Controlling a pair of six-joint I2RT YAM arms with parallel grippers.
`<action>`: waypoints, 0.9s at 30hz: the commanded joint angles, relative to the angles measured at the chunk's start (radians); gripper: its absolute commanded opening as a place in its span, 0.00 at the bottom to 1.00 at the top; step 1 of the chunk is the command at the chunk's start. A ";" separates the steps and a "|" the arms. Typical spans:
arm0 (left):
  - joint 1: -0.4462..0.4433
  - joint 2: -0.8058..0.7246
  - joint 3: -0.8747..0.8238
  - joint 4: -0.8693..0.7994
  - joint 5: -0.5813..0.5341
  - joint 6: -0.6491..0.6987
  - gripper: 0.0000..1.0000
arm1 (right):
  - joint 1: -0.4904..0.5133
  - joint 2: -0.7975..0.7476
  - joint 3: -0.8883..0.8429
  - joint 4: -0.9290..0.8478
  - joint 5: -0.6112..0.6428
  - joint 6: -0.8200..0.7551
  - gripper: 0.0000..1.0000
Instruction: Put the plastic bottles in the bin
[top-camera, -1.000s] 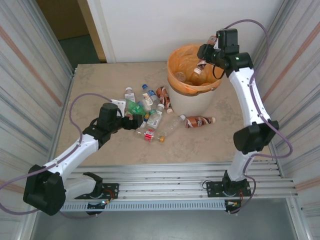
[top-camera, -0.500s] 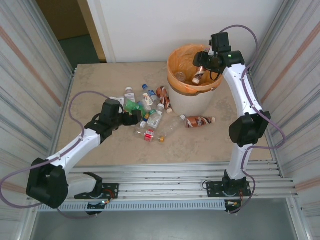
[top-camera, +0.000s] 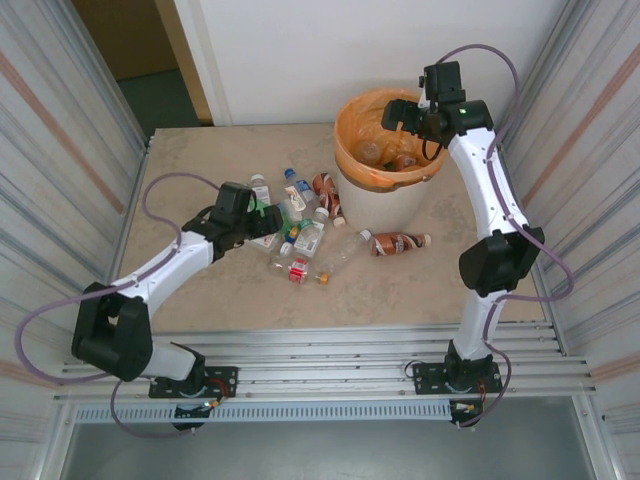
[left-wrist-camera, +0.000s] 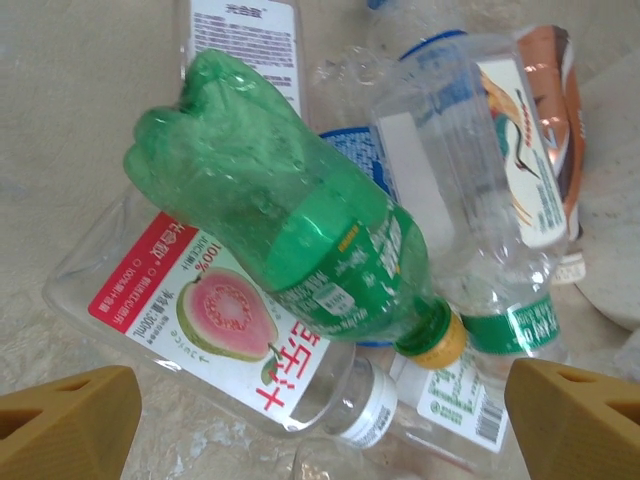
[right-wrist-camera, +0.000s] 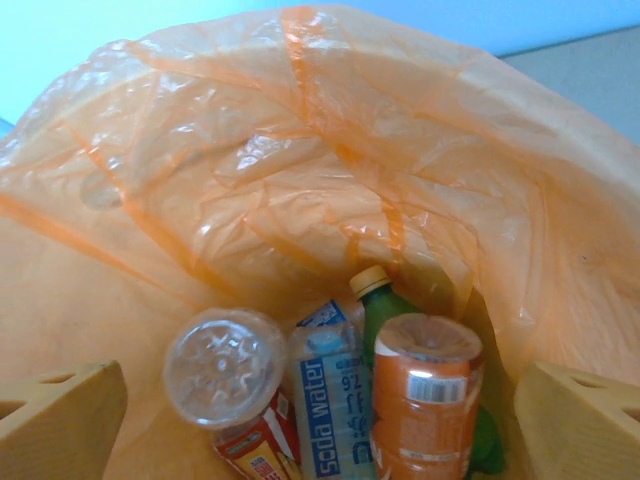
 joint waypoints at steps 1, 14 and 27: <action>0.034 0.033 0.050 -0.035 -0.023 -0.063 0.94 | 0.026 -0.100 -0.010 -0.015 0.039 -0.045 0.98; 0.129 0.184 0.161 0.002 0.081 -0.123 0.99 | 0.087 -0.322 -0.262 0.078 0.090 -0.056 0.98; 0.130 0.279 0.210 0.019 0.133 -0.149 0.98 | 0.103 -0.452 -0.451 0.129 0.078 -0.027 0.98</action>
